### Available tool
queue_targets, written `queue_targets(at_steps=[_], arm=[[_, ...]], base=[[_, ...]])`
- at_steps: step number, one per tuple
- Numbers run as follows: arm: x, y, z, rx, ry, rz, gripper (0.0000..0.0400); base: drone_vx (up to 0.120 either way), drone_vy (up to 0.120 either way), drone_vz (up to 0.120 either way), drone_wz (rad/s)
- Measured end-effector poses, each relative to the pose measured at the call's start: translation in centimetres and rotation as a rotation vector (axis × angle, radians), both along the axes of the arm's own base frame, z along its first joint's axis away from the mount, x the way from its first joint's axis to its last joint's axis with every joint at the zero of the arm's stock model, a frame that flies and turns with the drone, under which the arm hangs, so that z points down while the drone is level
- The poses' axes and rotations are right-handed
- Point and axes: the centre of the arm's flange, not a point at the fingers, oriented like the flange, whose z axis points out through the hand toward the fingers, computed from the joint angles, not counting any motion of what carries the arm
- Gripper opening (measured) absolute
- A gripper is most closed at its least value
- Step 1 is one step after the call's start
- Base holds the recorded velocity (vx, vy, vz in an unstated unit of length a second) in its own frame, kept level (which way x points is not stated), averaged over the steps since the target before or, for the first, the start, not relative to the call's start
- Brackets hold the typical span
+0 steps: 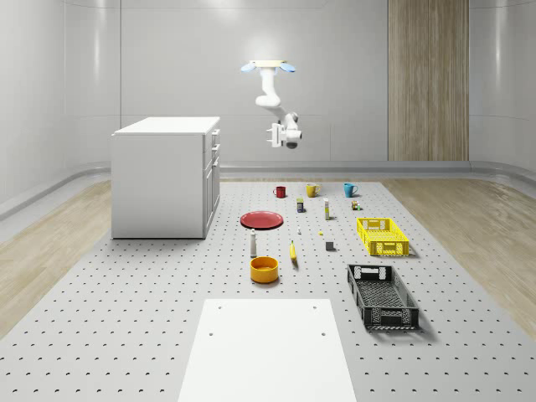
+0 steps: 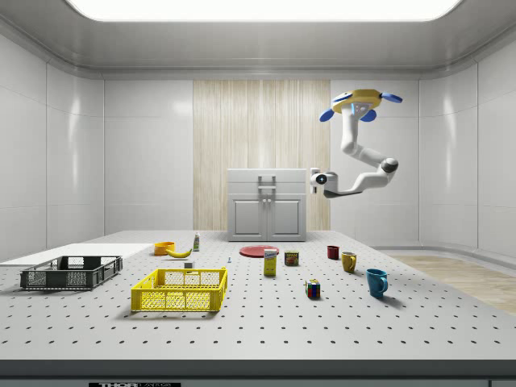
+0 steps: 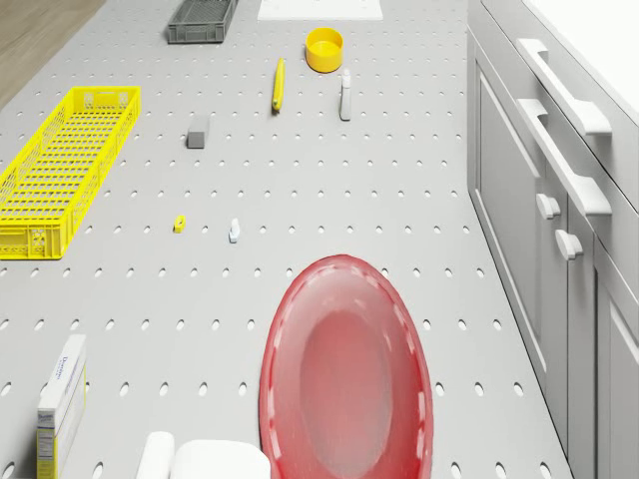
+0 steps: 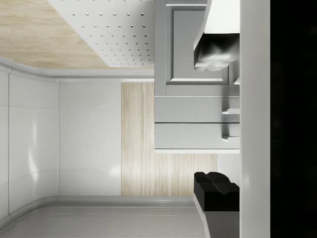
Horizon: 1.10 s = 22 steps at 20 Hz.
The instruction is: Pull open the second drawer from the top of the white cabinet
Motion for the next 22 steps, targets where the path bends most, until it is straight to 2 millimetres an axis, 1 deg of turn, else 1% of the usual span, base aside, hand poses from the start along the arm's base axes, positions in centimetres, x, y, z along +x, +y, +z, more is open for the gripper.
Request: queue_targets(at_steps=[3,4,13,22], arm=[[0.0,0.0,0.0,0.0,0.0,0.0,0.03],[0.0,0.0,0.0,0.0,0.0,0.0,0.03],[0.0,0.0,0.0,0.0,0.0,0.0,0.03],[0.0,0.0,-0.01,0.0,0.0,0.0,0.03]], base=[[0.12,-0.12,0.0,0.0],[0.12,-0.04,0.0,0.0],[0.12,0.0,0.0,0.0],[0.12,-0.116,0.0,0.0]])
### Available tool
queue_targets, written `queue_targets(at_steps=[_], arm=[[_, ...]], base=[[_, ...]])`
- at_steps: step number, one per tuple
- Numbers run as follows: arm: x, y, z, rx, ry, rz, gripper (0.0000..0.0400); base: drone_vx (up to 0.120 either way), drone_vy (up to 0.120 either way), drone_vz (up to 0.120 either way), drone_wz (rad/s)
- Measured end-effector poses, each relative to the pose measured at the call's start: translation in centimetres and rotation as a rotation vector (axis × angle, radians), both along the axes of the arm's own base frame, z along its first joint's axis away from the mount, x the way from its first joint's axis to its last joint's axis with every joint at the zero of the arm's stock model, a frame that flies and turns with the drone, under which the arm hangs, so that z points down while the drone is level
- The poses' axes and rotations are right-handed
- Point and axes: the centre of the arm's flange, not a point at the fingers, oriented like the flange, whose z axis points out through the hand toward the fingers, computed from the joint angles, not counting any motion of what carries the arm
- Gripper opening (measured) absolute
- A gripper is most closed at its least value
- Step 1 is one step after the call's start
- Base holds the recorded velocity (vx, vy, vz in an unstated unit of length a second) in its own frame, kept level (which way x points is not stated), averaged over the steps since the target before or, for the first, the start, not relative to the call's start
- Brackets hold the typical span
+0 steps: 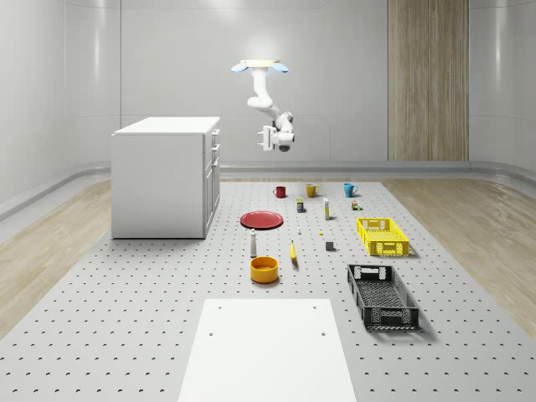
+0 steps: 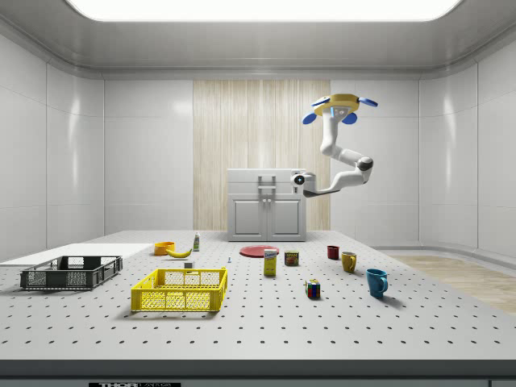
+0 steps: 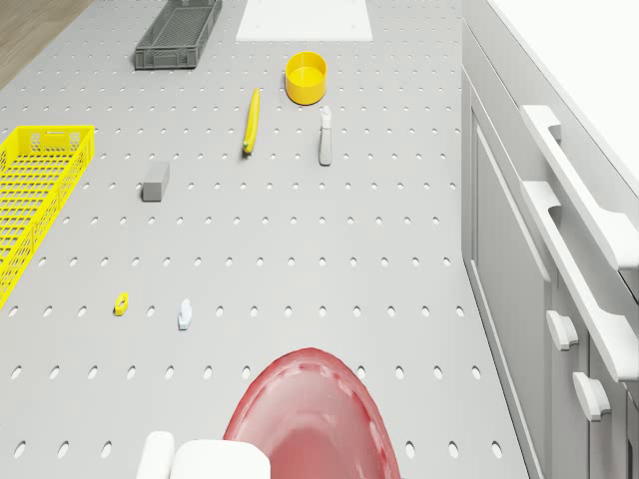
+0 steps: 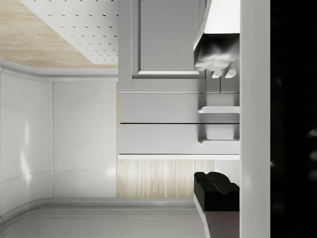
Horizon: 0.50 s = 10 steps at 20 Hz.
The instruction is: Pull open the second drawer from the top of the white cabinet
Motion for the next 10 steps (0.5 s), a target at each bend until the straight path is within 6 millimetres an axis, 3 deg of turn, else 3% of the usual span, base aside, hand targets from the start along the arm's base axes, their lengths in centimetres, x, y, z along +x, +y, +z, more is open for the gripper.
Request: queue_targets(at_steps=[4,10], arm=[[0.0,0.0,0.0,0.0,0.0,0.0,0.03],[0.0,0.0,0.0,0.0,0.0,0.0,0.03]], base=[[0.12,-0.11,0.0,0.0],[0.12,0.0,0.0,0.0]])
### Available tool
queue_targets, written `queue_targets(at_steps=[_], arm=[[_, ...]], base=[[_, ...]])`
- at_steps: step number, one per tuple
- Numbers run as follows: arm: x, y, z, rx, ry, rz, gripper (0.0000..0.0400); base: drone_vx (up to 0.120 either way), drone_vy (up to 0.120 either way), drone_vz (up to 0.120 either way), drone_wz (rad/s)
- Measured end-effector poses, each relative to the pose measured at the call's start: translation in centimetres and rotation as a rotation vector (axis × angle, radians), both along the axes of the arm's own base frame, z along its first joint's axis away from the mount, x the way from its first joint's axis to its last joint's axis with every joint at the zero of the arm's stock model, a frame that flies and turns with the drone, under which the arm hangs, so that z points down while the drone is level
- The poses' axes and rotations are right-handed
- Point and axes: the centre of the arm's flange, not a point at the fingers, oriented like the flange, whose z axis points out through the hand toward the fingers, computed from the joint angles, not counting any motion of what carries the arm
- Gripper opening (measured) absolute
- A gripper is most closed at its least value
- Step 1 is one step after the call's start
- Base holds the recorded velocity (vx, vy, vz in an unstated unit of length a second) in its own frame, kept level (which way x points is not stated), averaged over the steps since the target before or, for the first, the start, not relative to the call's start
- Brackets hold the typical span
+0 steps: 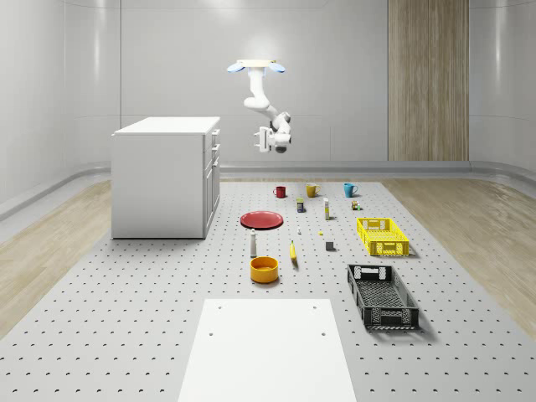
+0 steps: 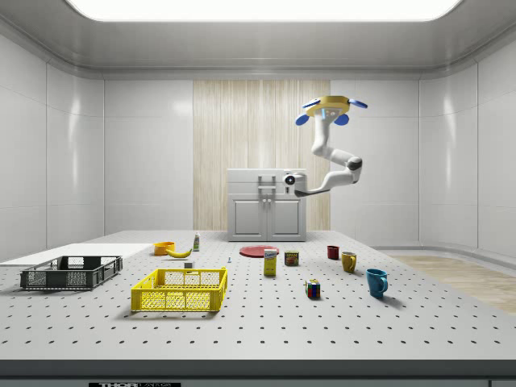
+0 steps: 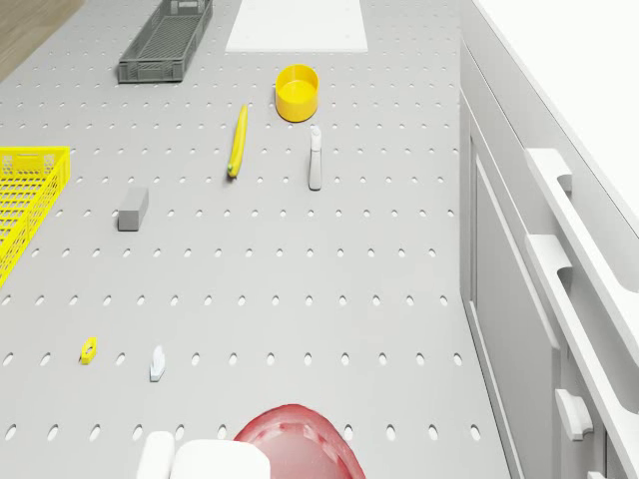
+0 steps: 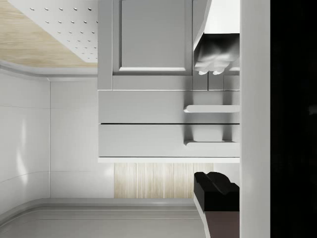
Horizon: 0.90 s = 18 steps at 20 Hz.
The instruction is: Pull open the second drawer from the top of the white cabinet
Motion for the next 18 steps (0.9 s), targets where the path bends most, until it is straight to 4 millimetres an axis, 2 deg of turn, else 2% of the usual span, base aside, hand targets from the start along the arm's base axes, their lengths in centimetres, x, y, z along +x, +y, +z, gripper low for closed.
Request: queue_targets(at_steps=[6,16,18], arm=[[0.0,0.0,0.0,0.0,0.0,0.0,0.03],[0.0,0.0,0.0,0.0,0.0,0.0,0.03],[0.0,0.0,0.07,0.0,0.0,0.0,0.03]], base=[[0.12,-0.12,0.0,0.0],[0.12,-0.004,0.0,0.0],[0.04,0.0,0.0,0.0]])
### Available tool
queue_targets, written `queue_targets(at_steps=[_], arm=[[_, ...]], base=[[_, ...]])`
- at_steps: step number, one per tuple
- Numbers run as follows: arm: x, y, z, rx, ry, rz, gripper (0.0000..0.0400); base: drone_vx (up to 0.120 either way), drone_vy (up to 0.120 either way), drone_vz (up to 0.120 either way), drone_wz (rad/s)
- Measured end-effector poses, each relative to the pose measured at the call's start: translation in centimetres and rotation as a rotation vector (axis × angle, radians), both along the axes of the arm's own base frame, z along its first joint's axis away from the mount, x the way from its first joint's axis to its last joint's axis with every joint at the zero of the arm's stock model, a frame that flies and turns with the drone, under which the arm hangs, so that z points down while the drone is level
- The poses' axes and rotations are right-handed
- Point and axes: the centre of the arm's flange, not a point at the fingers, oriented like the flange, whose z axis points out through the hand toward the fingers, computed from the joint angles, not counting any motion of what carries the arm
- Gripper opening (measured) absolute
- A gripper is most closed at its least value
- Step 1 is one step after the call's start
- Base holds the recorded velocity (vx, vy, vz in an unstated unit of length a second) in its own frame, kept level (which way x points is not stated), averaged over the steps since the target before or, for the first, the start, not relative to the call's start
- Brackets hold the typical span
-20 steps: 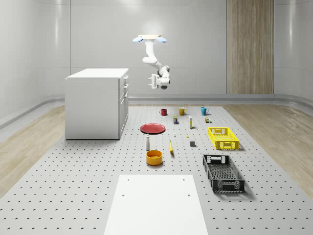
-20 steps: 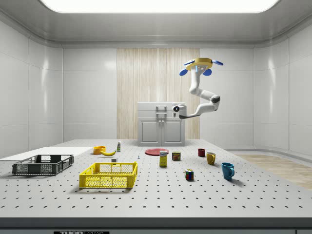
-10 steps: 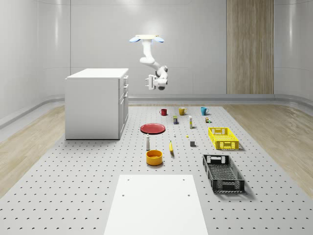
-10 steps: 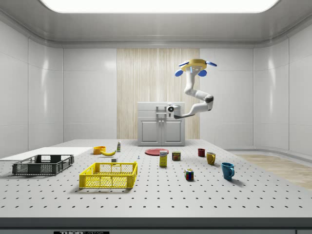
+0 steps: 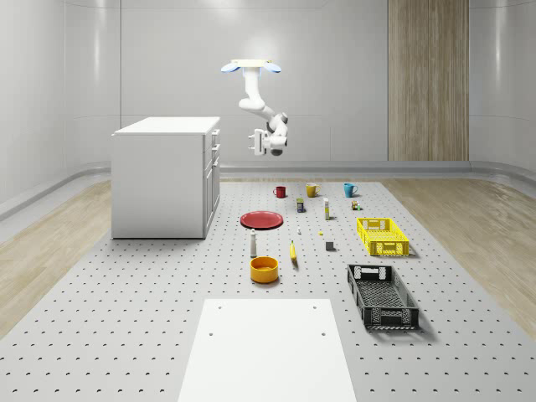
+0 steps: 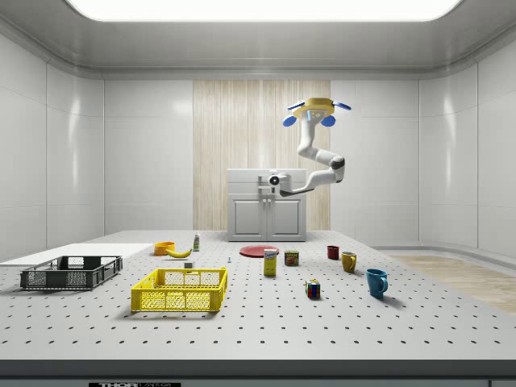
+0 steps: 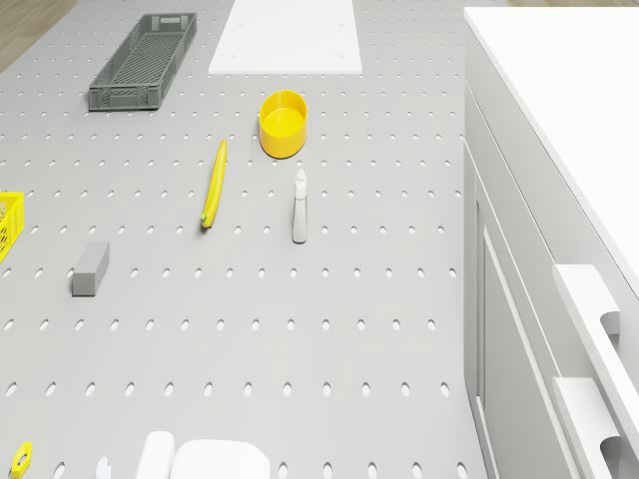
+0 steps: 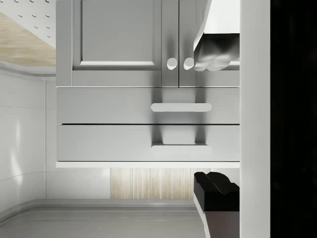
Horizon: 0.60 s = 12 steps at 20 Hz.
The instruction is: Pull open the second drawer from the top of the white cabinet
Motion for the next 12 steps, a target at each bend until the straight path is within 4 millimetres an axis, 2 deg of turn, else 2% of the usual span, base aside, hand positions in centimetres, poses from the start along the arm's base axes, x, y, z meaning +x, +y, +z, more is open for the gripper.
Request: queue_targets(at_steps=[12], arm=[[0.0,0.5,1.2,0.0,0.0,0.0,0.03]], base=[[0.0,0.0,0.0,0.0]])
